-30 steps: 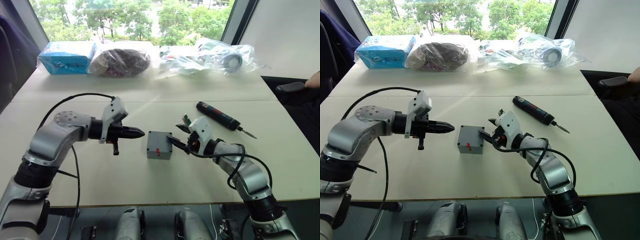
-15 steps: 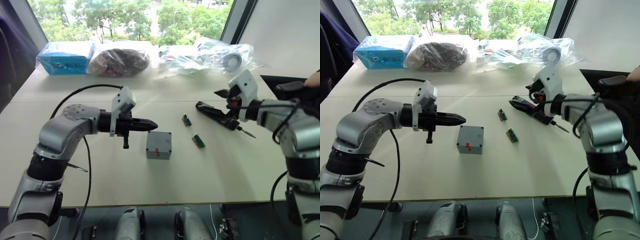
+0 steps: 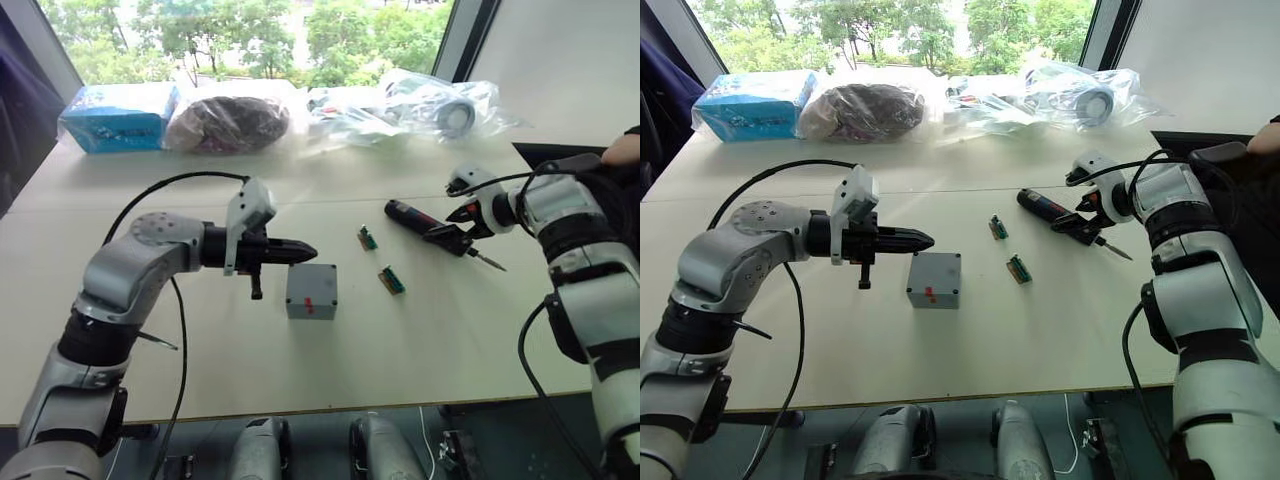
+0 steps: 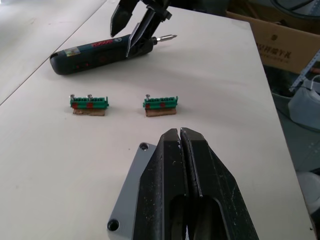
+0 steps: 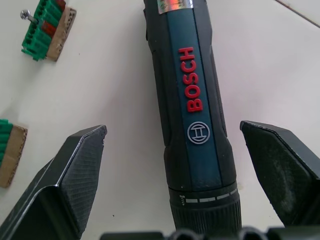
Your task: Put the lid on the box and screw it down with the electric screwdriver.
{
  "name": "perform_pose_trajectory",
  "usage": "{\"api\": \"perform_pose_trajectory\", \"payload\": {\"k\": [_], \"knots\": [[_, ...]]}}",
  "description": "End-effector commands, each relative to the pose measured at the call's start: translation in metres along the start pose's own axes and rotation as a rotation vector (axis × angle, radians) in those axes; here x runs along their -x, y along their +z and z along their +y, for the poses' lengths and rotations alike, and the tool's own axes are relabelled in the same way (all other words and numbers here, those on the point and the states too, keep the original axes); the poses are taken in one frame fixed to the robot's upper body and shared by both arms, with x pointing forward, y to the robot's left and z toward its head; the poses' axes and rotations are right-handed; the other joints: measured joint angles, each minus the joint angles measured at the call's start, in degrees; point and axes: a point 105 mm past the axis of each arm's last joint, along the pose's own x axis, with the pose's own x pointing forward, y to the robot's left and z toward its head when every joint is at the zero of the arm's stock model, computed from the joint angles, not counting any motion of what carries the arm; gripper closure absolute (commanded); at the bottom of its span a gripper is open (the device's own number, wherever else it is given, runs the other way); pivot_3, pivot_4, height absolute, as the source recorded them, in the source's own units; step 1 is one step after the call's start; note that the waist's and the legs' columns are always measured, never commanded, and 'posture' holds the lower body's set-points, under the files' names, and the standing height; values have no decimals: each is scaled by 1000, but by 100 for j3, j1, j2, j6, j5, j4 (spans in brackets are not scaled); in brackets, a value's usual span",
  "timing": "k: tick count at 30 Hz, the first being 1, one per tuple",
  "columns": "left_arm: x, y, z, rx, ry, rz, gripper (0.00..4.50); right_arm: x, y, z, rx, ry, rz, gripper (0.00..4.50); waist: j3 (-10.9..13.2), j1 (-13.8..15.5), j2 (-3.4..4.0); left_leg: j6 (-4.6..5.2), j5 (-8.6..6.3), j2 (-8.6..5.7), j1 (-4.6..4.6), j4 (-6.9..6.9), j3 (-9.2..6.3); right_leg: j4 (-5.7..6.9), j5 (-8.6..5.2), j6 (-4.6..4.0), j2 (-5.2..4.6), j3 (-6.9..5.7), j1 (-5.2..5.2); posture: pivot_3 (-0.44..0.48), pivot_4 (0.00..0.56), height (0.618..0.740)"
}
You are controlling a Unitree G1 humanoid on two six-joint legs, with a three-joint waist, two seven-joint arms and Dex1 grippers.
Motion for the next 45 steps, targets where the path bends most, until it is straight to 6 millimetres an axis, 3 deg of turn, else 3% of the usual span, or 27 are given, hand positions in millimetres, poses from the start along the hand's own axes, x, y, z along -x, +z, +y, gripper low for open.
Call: {"api": "perform_pose_trajectory", "payload": {"k": [1, 7, 10, 13, 20, 24, 28, 33, 37, 40, 45], "knots": [[6, 11, -4, -39, 23, -30, 4500, 2, -3, -7, 56, -43, 44, 16, 2, 11, 4, 0, 0, -1, 0, 2, 0, 0, 0, 0, -1, 0, 0, 0, 150, 740], [10, 7, -7, -20, 56, -28, 4500, -2, -19, -19, 70, -146, 101, 16, 3, -2, 5, -3, 2, -1, 1, 3, 2, 2, 1, 1, -3, 4, 2, 0, 150, 740], [11, 6, -8, -11, 70, -32, 4500, -4, -21, -14, 30, -96, 92, 16, 3, 1, 5, -8, 5, -1, 3, 3, 1, 3, 1, 2, -3, 3, 3, 0, 150, 740], [11, 5, -9, -4, 73, -33, 4500, -6, -24, -11, 56, -72, 112, 615, 3, 6, 6, -9, 5, -1, 3, 3, 1, 3, 1, 2, -3, 3, 4, 0, 150, 740], [7, 4, -8, 2, 73, -35, 4500, -10, -28, -2, 109, 1, 181, 2693, 2, -1, 5, -9, 5, -2, 5, 3, 0, 3, 1, 2, -2, 3, 6, 0, 150, 740], [6, 2, -7, 2, 71, -34, 4500, 0, -13, -9, -22, -54, 75, 2695, 2, 1, 5, -37, 21, -2, 5, 3, 0, 3, 1, 2, -2, 3, 6, 0, 150, 740], [5, 2, -7, 7, 72, -39, 4500, 23, 3, -16, -258, -79, -44, 2695, 5, 7, 10, -40, 23, -1, 4, 2, 1, 3, 2, 2, -3, 3, 6, 0, 150, 740], [3, 0, -8, 13, 68, -40, 4500, 41, 6, -11, -422, -60, -56, 2695, 18, 2, 31, -33, 19, -2, 1, -1, 1, 2, 2, 1, -3, 3, 2, 0, 150, 740], [2, 0, -7, 15, 64, -39, 4500, 52, -1, 5, -500, -40, -37, 2695, 21, 6, 36, -16, 9, -1, 1, -5, -1, 4, 2, 1, -2, 3, -2, 0, 150, 740], [1, -1, -8, 20, 56, -37, 4500, 56, -14, 31, -548, -21, -13, 2695, 20, 38, 35, -15, 8, 0, 0, -9, -4, 4, 2, 1, -2, 1, -3, 0, 150, 740], [-1, -4, -10, 31, 44, -34, 4500, 48, -38, 56, -490, 10, -23, 2695, 21, 30, 37, -14, 8, -2, -1, -5, -6, 3, 2, 1, -5, -1, -2, 0, 150, 740]]}}
